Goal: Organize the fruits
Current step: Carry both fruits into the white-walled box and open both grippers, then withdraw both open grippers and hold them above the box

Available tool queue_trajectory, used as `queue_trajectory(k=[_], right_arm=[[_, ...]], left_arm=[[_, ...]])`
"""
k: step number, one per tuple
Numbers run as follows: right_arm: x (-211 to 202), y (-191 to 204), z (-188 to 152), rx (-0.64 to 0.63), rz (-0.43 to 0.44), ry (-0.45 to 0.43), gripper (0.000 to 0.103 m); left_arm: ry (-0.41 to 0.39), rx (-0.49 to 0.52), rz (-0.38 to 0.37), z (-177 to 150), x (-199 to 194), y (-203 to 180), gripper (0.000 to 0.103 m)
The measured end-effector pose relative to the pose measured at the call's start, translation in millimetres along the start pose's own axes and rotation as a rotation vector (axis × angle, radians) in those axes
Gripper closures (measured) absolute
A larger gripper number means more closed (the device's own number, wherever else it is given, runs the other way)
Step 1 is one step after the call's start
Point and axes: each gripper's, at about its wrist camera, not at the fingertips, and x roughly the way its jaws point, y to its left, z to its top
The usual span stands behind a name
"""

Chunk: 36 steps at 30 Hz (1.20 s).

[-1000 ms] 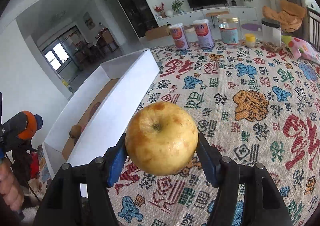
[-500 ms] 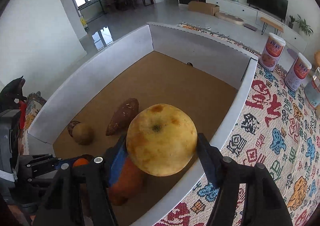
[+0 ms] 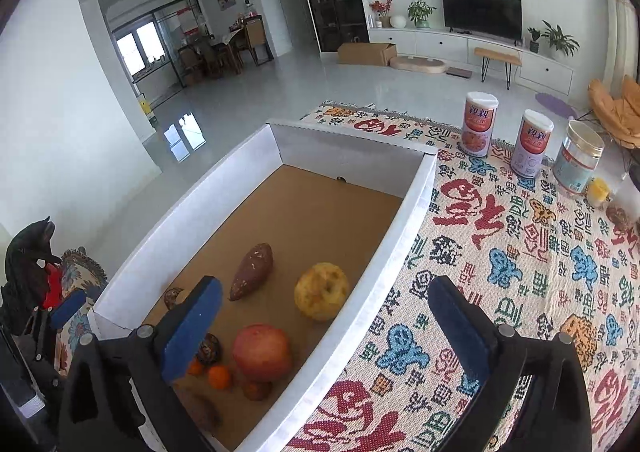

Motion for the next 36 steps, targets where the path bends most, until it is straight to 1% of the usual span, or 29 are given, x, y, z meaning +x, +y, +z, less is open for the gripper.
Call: queue_trajectory(k=[2, 3, 4, 7, 12, 15, 19, 26, 36], right_arm=[[-10.9, 3.2, -15.4, 0.02, 0.01, 0.013, 0.0], [-15.6, 6.5, -23.6, 0.021, 0.016, 0.022, 0.0], [-18.3, 12.0, -33.0, 0.014, 0.021, 0.029, 0.0], [-19.2, 33.8, -60.8, -0.035, 0.004, 0.06, 0.0], [-12.3, 59.2, -87.7, -0.086, -0.017, 0.106, 0.0], [-13.1, 66.8, -89.1, -0.11, -0.031, 0.108, 0.0], [-12.1, 73.2, -87.3, -0.116, -0.029, 0.113, 0.0], [-13.9, 84.0, -86.1, -0.127, -0.037, 0.117, 0.0], [-17.1, 92.8, -82.0, -0.139, -0.055, 0.124, 0.0]], left_arm=[[0.052, 0.014, -0.058, -2.9, 1.8, 3.0, 0.001], [0.062, 0.032, -0.078, -4.7, 1.6, 3.3, 0.001], [0.055, 0.045, -0.077, -8.3, -0.6, 5.8, 0.001], [0.034, 0.063, -0.029, -12.6, -1.3, 9.0, 0.001], [0.079, 0.019, -0.064, -13.1, 0.7, 23.6, 0.001], [0.087, 0.0, -0.07, -12.6, 2.3, 29.0, 0.001], [0.103, 0.0, -0.058, -15.3, 2.9, 35.1, 0.001], [0.155, -0.015, -0.085, -17.2, 7.7, 41.8, 0.001], [0.15, -0.027, -0.094, -16.4, 5.0, 51.1, 0.001]])
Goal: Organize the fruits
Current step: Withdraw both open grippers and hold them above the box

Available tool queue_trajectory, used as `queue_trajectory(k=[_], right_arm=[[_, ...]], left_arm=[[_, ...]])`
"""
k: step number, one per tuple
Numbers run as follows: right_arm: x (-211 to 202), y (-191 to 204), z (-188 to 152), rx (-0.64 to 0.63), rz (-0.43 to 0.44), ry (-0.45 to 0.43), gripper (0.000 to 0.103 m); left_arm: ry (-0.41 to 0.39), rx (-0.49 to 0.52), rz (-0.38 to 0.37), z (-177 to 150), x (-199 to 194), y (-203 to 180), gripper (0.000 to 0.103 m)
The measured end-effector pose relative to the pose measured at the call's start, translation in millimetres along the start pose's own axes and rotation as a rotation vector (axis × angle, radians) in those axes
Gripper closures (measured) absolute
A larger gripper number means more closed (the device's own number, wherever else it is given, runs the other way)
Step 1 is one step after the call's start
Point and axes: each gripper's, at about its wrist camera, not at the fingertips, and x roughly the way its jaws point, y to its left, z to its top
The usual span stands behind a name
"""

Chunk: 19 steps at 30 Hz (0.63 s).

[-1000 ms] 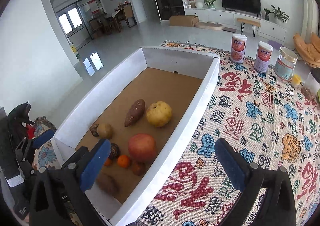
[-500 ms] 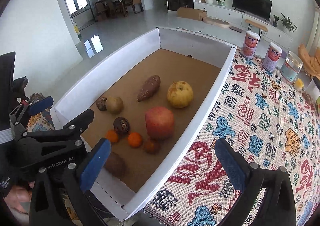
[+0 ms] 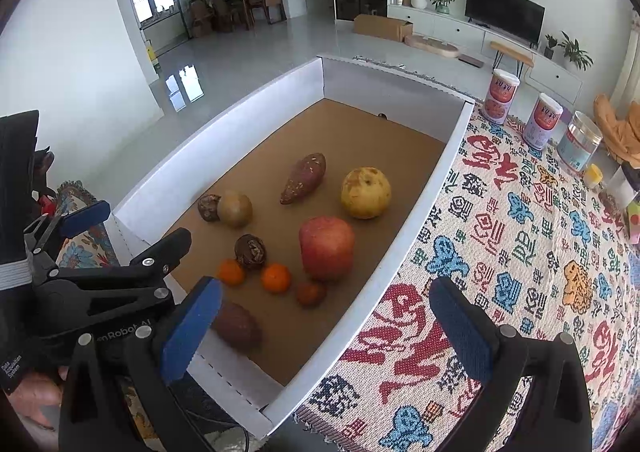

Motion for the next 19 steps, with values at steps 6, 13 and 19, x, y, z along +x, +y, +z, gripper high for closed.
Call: queue_trajectory(k=[6, 13, 19], right_arm=[[2.5, 4.1, 4.1, -0.007, -0.008, 0.005, 0.0], [5.4, 6.7, 4.4, -0.009, -0.015, 0.018, 0.0], [6.0, 7.2, 4.4, -0.011, -0.014, 0.02, 0.0]], left_arm=[[0.003, -0.007, -0.002, -0.4, -0.4, 3.9, 0.001], [0.004, -0.024, 0.007, -0.8, 2.4, 10.2, 0.001], [0.014, -0.046, -0.009, -2.1, 4.3, 16.6, 0.001]])
